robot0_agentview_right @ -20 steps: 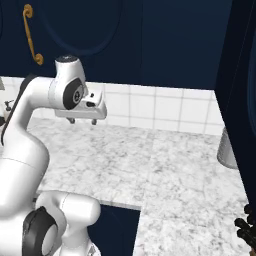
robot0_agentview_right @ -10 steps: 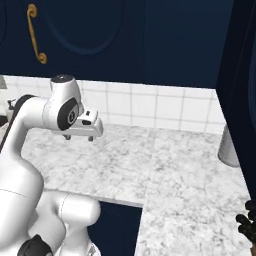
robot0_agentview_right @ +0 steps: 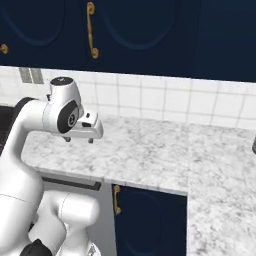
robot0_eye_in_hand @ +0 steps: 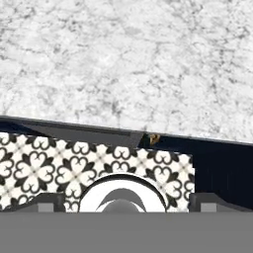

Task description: Navigate to the stove.

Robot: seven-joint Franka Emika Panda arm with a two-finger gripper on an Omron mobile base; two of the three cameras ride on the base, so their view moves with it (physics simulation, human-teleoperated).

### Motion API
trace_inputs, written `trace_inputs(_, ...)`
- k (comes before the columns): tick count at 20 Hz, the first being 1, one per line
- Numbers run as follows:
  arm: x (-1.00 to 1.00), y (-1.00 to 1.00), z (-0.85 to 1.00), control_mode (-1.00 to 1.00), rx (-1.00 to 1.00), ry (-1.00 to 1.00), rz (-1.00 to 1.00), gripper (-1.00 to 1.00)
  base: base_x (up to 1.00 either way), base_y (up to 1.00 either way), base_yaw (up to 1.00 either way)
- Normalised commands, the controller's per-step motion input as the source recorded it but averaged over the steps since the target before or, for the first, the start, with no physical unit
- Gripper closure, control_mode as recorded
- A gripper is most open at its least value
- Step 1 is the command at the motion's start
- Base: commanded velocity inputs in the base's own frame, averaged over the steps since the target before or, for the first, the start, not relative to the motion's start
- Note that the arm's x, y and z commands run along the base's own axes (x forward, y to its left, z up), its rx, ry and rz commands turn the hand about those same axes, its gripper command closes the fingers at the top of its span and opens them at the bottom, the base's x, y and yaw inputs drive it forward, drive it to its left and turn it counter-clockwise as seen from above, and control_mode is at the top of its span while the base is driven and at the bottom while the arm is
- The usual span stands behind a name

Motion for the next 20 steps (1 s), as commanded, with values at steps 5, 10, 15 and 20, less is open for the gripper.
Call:
trace_inputs(5, 0.00, 0.00, 0.00, 1.00, 0.00, 0.00, 0.00, -1.00, -0.02, 0.80, 0.34)
trace_inputs(10, 0.00, 0.00, 0.00, 1.00, 0.00, 0.00, 0.00, -1.00, 0.02, 0.63, 0.61)
trace_inputs(15, 0.00, 0.00, 0.00, 1.00, 0.00, 0.00, 0.00, -1.00, 0.15, 0.48, 0.71)
trace_inputs(20, 0.00, 0.00, 0.00, 1.00, 0.00, 0.00, 0.00, -1.00, 0.35, 0.38, 0.73)
